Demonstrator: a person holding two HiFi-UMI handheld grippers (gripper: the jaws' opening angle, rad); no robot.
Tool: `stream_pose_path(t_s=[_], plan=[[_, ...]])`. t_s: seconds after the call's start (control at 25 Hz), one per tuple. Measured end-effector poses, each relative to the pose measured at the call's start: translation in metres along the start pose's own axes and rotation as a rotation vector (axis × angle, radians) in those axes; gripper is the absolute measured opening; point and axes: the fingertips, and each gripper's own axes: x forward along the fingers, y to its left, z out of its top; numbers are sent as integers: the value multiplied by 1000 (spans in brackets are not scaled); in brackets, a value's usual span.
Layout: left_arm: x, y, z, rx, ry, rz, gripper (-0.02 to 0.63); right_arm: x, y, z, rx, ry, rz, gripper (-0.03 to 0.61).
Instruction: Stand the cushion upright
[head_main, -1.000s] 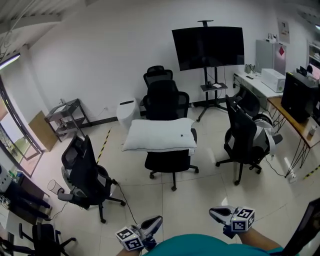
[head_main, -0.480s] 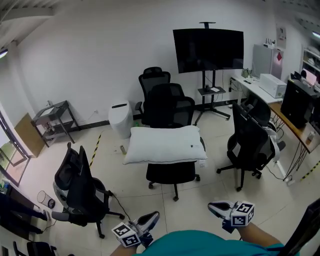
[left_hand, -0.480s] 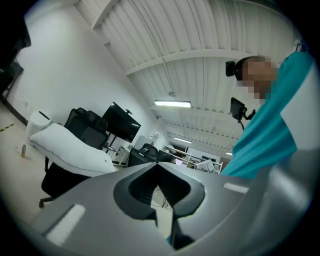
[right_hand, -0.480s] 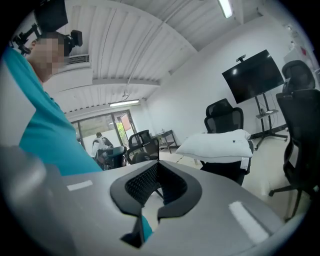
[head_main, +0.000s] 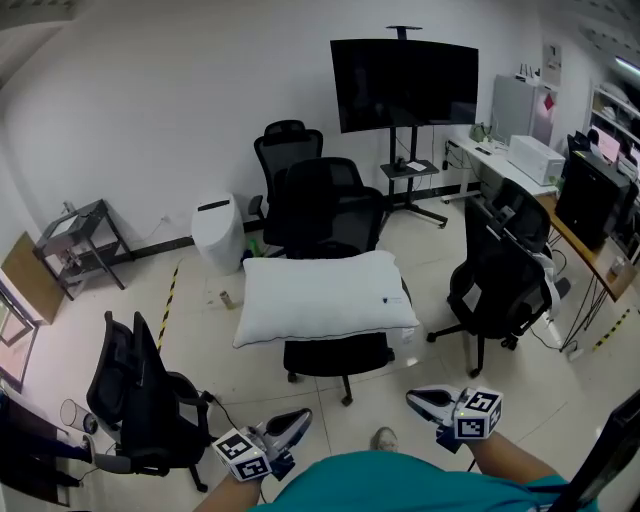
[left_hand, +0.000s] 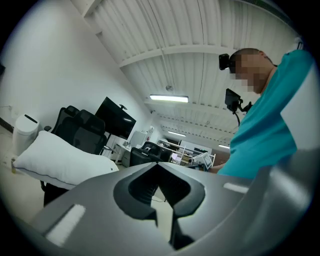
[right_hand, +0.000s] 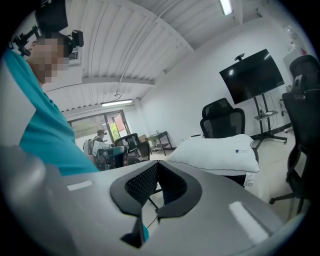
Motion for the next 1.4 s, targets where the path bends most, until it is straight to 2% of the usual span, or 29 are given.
stream_pose_path(t_s=[0.2,0.36,0.44,0.6,0.72,0.8,0.96,1.04,1.2,1.28,1.4], plan=[[61,50,18,60,50,12,12,26,-82,26,0,-25,38,3],[126,90,40,100,99,60,12,48,-157,50,24,-7,96,3],[162,106,49,173,167,57,12,54,-186,64,6,7,132,3],[238,131,59,405,391,-15,11,52,-241,76,22,0,138,3],[289,140,69,576,527,-160,32,40,-272,71,79,-29,91,3],[319,149,71,686,615,-272,70,30,-285,63,108,-45,48,3],[374,169,56,845,790,-504,169,7,-304,36,163,-63,-71,3],[393,187,34,969,921,-634,219,-3,-310,22,191,-73,-135,3],[416,238,-22,1324,1246,-951,332,-20,-312,-2,267,-132,-255,3],[431,258,-52,1416,1367,-1084,368,-28,-311,-19,325,-166,-306,3],[450,283,-100,1491,1515,-1263,419,-39,-311,-46,418,-206,-369,3]])
